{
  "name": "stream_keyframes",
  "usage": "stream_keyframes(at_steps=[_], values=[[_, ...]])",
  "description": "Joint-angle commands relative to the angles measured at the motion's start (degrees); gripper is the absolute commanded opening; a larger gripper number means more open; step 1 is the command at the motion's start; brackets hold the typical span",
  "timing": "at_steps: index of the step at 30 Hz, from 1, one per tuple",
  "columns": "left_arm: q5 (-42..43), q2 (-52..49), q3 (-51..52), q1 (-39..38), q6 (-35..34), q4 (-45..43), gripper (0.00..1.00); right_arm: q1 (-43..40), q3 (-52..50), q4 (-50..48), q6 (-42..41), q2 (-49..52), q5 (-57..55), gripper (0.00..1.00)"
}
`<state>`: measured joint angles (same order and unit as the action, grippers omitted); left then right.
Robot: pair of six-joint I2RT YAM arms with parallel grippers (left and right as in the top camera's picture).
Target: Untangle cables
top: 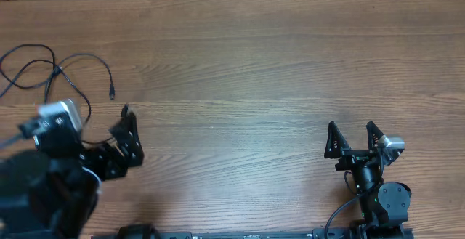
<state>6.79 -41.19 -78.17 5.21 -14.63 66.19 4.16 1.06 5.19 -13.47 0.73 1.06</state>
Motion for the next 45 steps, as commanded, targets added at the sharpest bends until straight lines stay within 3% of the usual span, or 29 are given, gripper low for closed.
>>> stream_keyframes(at_steps=[1,11,20,24,34,45], values=[[-2.34,6.71,10.80,-0.48,1.36,-4.15,1.00,0.28,-0.59,-0.37,0.04,-0.57,-0.59,1.00],[-3.82,24.22,41.88,-3.04,2.47,-33.35,0.99,0.28,-0.59,-0.37,0.04,-0.57,-0.59,1.00],[-6.54,36.68,61.86,-3.17,2.75,-46.73,1.00,0.28,-0.59,-0.37,0.04,-0.57,-0.59,1.00],[-9.81,41.07,66.62,-3.89,2.75,-49.27,1.00,0.28,-0.59,-0.37,0.04,-0.57,-0.59,1.00],[-15.13,40.98,76.72,-4.17,2.86,-63.25,0.99,0.28,-0.59,-0.37,0.04,-0.57,-0.59,1.00],[-13.33,40.98,77.90,-4.26,3.72,-62.38,1.00,0.28,-0.59,-0.37,0.04,-0.57,-0.59,1.00]])
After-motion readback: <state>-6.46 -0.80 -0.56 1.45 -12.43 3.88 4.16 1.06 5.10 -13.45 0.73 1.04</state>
